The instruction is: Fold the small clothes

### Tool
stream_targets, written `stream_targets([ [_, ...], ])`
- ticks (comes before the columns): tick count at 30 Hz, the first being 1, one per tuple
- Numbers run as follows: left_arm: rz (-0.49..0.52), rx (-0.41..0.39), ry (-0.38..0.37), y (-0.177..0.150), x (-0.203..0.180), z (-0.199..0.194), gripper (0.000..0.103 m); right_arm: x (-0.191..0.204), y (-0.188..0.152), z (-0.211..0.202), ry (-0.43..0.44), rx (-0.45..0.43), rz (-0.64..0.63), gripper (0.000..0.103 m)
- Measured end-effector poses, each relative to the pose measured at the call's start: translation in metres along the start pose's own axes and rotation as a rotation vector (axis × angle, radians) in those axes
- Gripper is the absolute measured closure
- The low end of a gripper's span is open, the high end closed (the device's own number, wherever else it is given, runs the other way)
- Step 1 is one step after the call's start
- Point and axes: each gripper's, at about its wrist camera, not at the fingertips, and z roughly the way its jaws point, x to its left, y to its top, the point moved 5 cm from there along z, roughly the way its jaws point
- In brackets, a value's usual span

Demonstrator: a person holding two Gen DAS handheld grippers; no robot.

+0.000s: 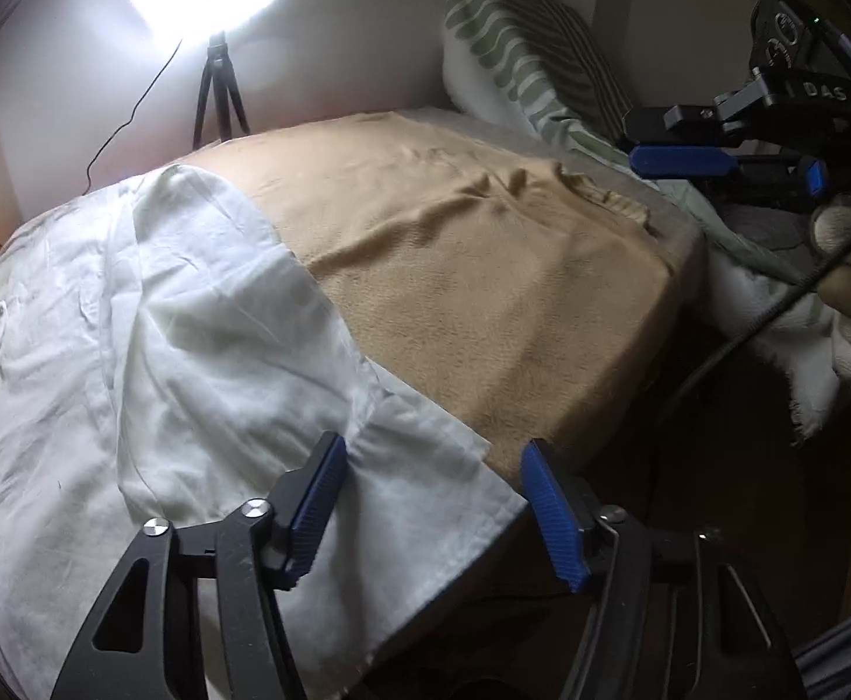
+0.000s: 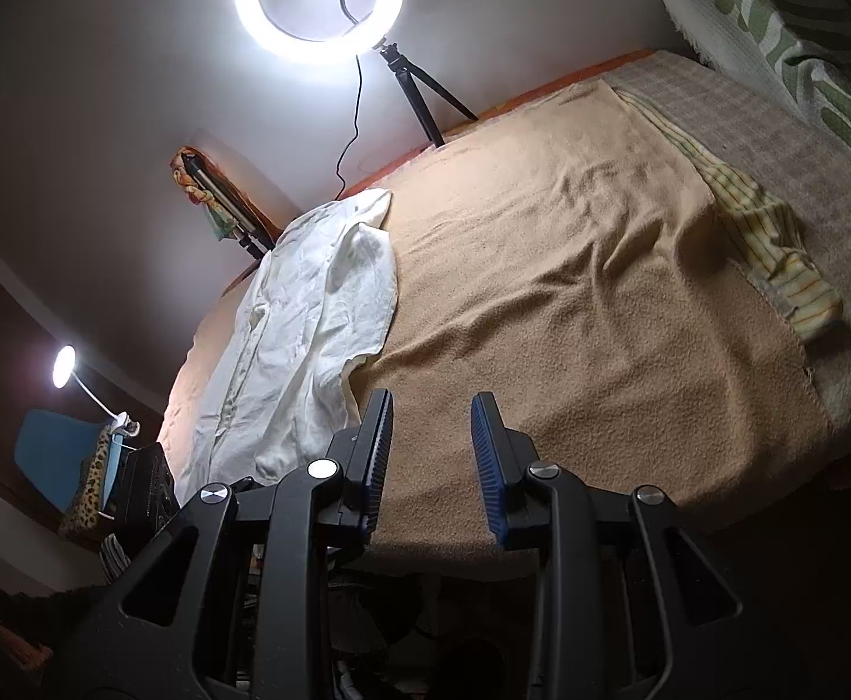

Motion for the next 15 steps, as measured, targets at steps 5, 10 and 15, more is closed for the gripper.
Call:
stream_targets([
  [5,0.026,-0.026,0.037,0.002,0.012,0.005,0.089,0.01,0.012,0.015,0.03,0.005,-0.016,0.073],
  [10,-0.29,-0.071,-0.179,0.006,0.056,-0.025,0.1,0.027,0.029,0.054,0.074,0.042,-0.04,0.069],
  [15,-0.425,-0.162,-0.24,0.002,0.079,-0.064,0.1,0.036,0.055,0.12,0.148,0.086,0.023,0.054],
])
